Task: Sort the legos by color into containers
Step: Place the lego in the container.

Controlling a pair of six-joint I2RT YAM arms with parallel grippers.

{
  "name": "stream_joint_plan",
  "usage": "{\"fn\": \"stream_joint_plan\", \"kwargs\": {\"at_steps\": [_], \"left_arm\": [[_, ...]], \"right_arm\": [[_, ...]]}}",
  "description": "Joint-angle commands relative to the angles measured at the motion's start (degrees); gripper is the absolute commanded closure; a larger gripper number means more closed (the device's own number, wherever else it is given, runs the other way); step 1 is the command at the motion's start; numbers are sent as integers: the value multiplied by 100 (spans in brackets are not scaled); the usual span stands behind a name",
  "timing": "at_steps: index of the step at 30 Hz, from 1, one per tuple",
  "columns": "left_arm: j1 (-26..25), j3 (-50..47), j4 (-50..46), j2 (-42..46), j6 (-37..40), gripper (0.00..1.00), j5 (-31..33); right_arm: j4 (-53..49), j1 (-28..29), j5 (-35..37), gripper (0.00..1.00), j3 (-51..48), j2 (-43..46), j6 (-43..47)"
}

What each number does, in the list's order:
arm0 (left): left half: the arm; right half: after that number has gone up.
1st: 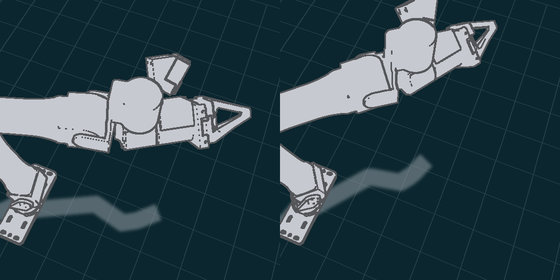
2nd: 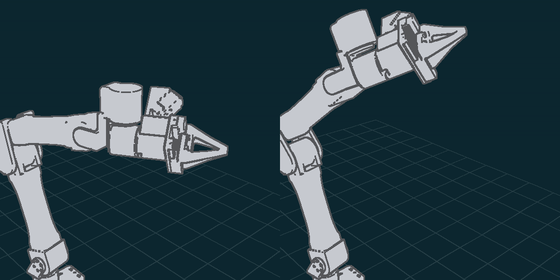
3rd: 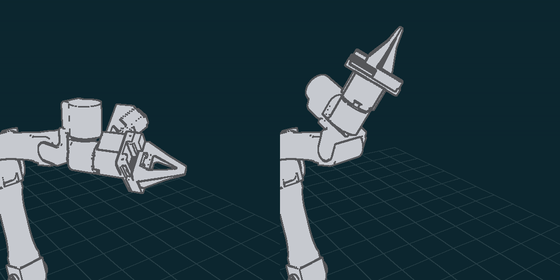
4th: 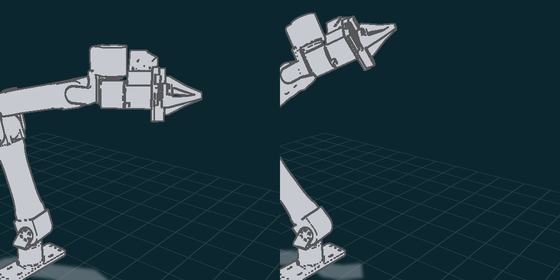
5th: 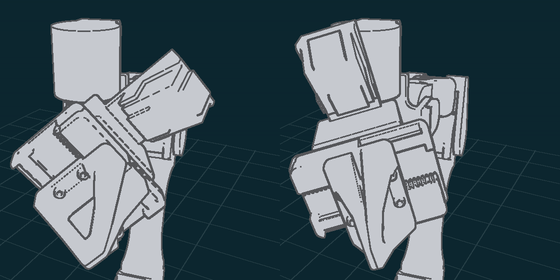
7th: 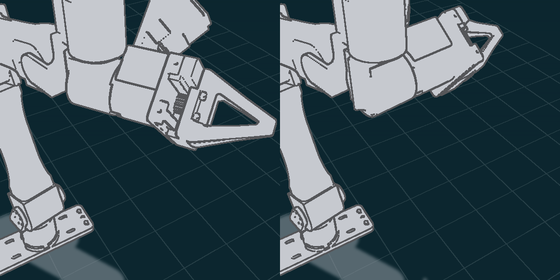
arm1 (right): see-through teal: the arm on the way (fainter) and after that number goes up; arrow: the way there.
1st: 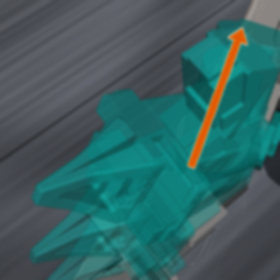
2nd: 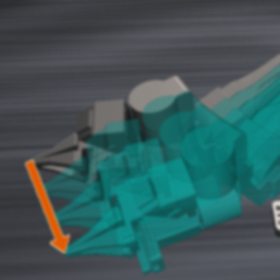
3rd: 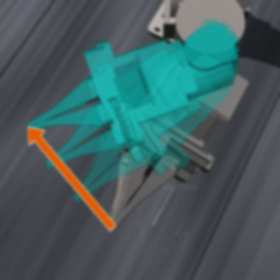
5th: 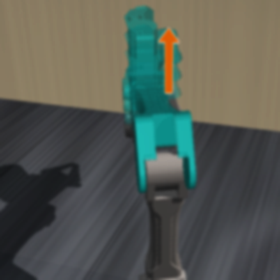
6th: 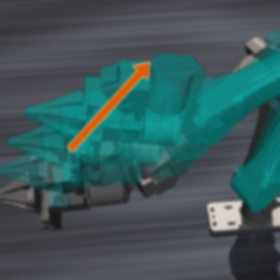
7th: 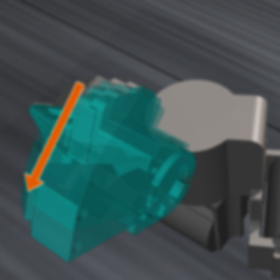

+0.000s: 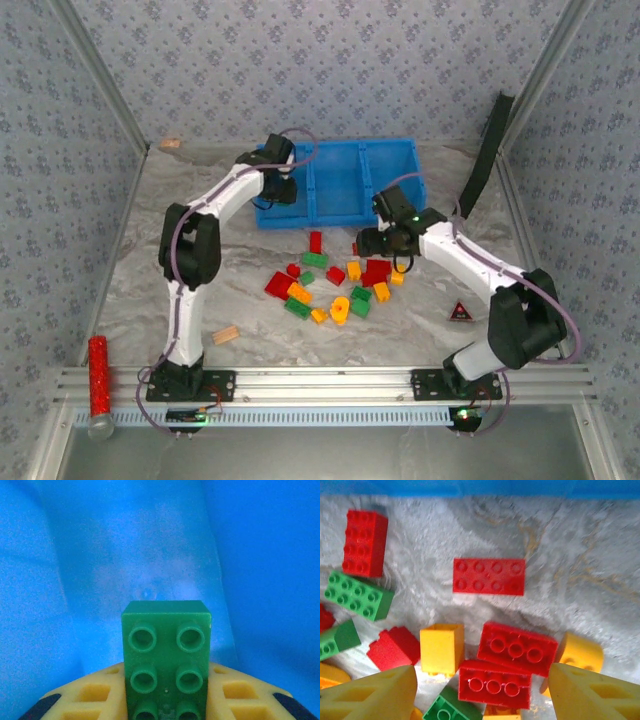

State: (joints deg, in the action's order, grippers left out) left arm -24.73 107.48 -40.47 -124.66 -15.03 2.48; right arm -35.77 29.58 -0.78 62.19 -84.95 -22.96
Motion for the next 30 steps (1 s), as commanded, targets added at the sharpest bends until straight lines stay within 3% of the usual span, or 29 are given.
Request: {"fn": "stream_joint_plan", "kwargs": {"at_steps": [1, 6, 16, 26, 30], "left_arm": [[47, 396, -181, -274, 0, 76, -169], [47, 498, -188, -429, -48, 69, -260], [47, 224, -85, -42, 2, 44, -362], [-12, -68, -214, 1142, 196, 38, -711], [-123, -612, -335, 1888, 285, 36, -714]], "right_arm": [[66, 124, 186, 26, -85, -25, -239], [315, 152, 192, 21, 74, -501, -168], [477, 158, 257, 16, 557, -1468, 33], [635, 162, 556, 15, 764, -2025, 201], [659, 166, 581, 15, 872, -2247, 248]]}}
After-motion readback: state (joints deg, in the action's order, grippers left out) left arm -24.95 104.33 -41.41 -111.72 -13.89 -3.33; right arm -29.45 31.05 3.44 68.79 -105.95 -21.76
